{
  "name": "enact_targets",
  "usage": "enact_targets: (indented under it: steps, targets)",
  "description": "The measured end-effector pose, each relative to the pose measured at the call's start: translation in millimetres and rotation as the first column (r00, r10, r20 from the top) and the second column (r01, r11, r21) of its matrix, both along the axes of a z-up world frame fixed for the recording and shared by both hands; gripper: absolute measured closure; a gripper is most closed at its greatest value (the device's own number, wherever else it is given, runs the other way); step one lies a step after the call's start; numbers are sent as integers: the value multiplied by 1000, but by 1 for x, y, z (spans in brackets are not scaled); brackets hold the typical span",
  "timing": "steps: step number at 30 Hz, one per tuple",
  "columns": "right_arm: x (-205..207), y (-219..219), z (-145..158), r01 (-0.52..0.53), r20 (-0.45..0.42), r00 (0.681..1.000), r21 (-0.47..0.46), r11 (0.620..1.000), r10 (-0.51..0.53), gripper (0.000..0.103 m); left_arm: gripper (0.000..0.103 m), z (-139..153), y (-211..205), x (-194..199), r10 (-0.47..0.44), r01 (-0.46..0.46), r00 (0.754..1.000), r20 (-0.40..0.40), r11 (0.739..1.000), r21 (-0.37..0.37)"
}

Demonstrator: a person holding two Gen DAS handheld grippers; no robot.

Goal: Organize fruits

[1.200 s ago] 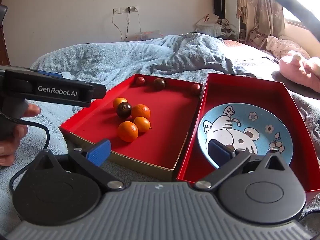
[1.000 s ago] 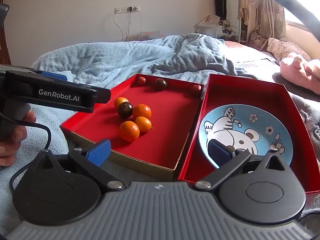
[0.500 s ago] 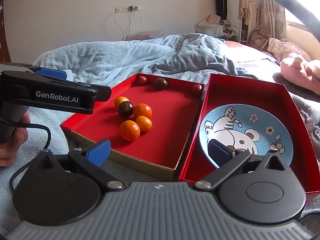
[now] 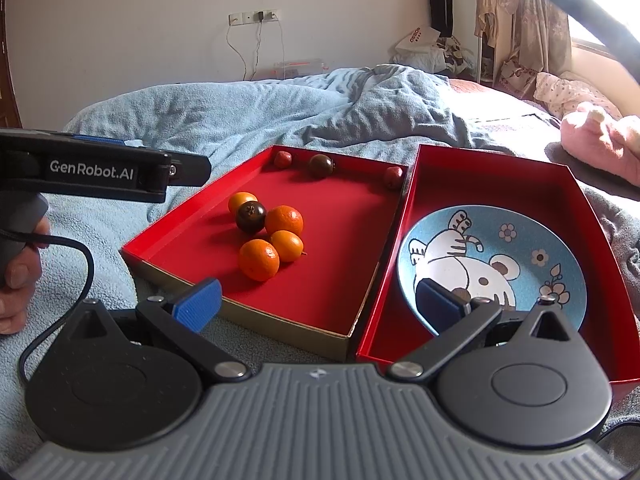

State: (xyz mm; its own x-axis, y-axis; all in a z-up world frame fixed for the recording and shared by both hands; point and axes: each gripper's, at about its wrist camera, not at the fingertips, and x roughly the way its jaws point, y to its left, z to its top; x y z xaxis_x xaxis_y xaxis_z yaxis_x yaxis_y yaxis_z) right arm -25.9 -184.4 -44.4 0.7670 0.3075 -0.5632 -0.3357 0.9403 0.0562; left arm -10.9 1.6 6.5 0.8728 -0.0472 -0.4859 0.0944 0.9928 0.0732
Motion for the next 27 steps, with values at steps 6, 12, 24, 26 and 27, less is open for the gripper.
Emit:
enact_targets:
  steps: [6,12,24,26,27]
  targets:
    - [1,-1,-1,5,-2,1000,6,1000,-5,0,0,10,1,13,-4,4,1000,18,1000,-31]
    - [4,-3,1,8,-5,1000,10,1000,-8,0,0,6,14,34,32,-38,997,-64,994,-99]
    - [19,4,3,-43,-23,999,-11,999,42,0,0,-3,0,38,2,-1,997,-82,1000,16]
    - [23,6,5,-55,-23,998,-16,998,54,0,0,-3,-4,43,-16,18,997,-77,999,33]
    - [25,9,7,-63,-21,998,-19,998,62,0,0,-3,-5,45,-26,28,997,-76,999,30]
